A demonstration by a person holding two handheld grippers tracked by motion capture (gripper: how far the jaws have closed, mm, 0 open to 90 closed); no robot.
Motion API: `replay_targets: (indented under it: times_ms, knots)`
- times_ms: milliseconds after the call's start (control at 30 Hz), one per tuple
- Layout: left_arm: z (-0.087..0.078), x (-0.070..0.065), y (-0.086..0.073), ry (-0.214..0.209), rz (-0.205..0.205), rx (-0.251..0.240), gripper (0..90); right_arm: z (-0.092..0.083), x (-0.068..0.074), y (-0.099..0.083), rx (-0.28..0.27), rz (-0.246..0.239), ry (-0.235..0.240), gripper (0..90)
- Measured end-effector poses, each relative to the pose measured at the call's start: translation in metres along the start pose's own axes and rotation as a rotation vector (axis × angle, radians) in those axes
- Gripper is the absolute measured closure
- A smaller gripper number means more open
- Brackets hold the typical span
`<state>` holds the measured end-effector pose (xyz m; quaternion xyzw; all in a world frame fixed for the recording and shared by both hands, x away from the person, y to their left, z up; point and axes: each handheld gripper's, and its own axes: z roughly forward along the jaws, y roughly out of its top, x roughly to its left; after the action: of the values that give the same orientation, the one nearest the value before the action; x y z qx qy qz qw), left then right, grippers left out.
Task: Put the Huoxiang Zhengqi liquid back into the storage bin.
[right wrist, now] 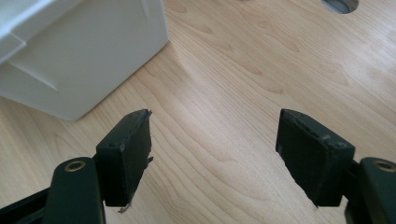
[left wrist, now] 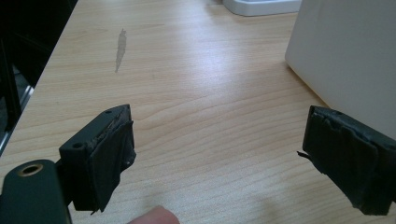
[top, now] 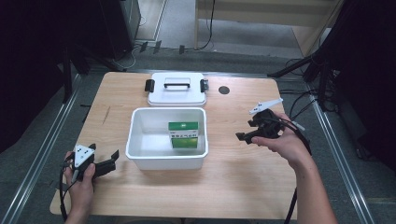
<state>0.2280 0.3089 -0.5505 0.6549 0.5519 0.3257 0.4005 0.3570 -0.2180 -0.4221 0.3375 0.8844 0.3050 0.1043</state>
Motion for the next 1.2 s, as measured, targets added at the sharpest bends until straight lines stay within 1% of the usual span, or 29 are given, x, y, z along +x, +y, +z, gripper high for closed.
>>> replay_targets:
  times_ms: [67,100,200,367,433,533,600,667,700,767,900,1000,1033,1100,1133,1200]
  knots:
    - [0.000,0.000,0.000,-0.004,-0.001,0.002,9.8,0.001,-0.001,-0.009,-0.022,0.003,-0.002,26.6]
    - [0.000,0.001,0.000,-0.005,-0.005,0.004,9.8,0.002,-0.001,-0.015,-0.041,0.004,-0.003,26.5]
    - [0.001,0.001,0.000,-0.008,-0.007,0.005,9.8,0.001,-0.003,-0.027,-0.089,0.010,0.015,26.6]
    - [0.001,0.000,0.000,-0.007,0.001,0.005,9.8,0.002,-0.006,-0.052,-0.170,0.026,-0.011,26.7]
    - [0.001,0.000,0.000,-0.007,-0.001,0.006,9.9,0.002,-0.007,-0.061,-0.182,0.041,-0.020,26.8]
    - [0.001,0.000,0.000,-0.006,-0.003,0.007,9.9,0.001,-0.007,-0.073,-0.198,0.058,-0.010,25.8]
    - [0.001,0.000,0.000,-0.004,0.000,0.009,9.9,0.000,-0.007,-0.081,-0.228,0.059,-0.022,25.7]
    - [0.001,0.000,0.000,-0.002,0.005,0.009,9.9,0.000,-0.008,-0.093,-0.269,0.067,-0.043,25.4]
    - [0.001,-0.001,0.000,-0.003,0.007,0.008,9.9,0.000,-0.009,-0.096,-0.279,0.067,-0.050,25.4]
    - [0.001,-0.001,0.000,-0.001,0.011,0.008,9.9,0.000,-0.010,-0.107,-0.304,0.080,-0.056,25.4]
    - [0.000,-0.001,0.000,0.000,0.014,0.006,9.9,-0.002,-0.012,-0.124,-0.324,0.109,-0.069,24.7]
    - [0.000,-0.001,0.000,-0.004,0.016,0.004,9.9,-0.004,-0.012,-0.136,-0.331,0.148,-0.092,24.7]
    - [0.000,-0.001,0.000,-0.005,0.015,0.004,9.9,-0.004,-0.012,-0.142,-0.336,0.168,-0.107,24.1]
    - [0.000,-0.001,0.000,-0.005,0.017,0.004,9.9,-0.005,-0.012,-0.150,-0.342,0.200,-0.137,20.3]
    - [0.000,-0.001,0.000,-0.005,0.017,0.002,9.9,-0.005,-0.012,-0.154,-0.345,0.211,-0.144,18.5]
    - [0.000,-0.001,0.000,-0.005,0.015,-0.002,9.9,-0.006,-0.013,-0.164,-0.370,0.232,-0.146,15.9]
